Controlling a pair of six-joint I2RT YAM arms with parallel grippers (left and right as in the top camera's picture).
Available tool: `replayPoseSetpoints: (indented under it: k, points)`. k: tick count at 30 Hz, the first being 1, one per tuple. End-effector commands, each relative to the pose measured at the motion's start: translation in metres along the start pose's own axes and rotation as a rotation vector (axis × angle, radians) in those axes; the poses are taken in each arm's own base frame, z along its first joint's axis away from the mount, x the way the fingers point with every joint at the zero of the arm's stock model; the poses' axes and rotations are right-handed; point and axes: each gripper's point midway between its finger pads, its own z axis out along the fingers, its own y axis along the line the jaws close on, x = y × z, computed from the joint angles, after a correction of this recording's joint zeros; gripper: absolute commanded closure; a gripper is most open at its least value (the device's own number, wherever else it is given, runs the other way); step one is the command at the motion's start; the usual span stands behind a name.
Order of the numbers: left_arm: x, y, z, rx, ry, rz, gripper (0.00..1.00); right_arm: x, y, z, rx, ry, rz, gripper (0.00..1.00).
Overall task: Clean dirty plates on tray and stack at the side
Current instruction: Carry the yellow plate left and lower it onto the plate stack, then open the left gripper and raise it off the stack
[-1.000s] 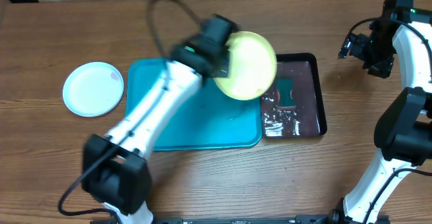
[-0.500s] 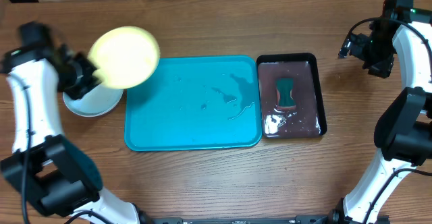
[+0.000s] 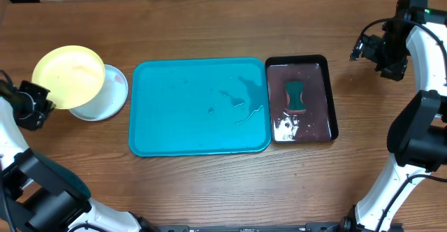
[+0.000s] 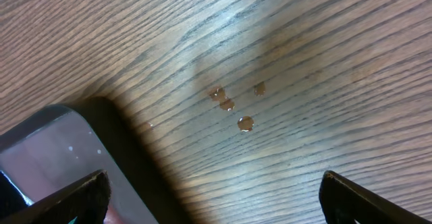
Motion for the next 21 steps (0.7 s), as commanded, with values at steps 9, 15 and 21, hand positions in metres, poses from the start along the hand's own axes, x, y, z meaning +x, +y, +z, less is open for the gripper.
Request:
replayPoseSetpoints:
  k: [9, 15, 21]
  points:
    - [0.014, 0.017, 0.034, -0.082, -0.001, -0.038, 0.25, -0.006, 0.002, -0.010, -0.011, -0.032, 0.009, 0.00]
    - [0.043, -0.025, 0.032, 0.151, 0.141, 0.118, 0.00, -0.006, 0.002, -0.010, -0.011, -0.032, 0.008, 0.00]
    - [0.086, -0.057, 0.031, 0.178, 0.231, 0.242, 0.06, -0.006, 0.002, -0.010, -0.011, -0.032, 0.008, 0.00]
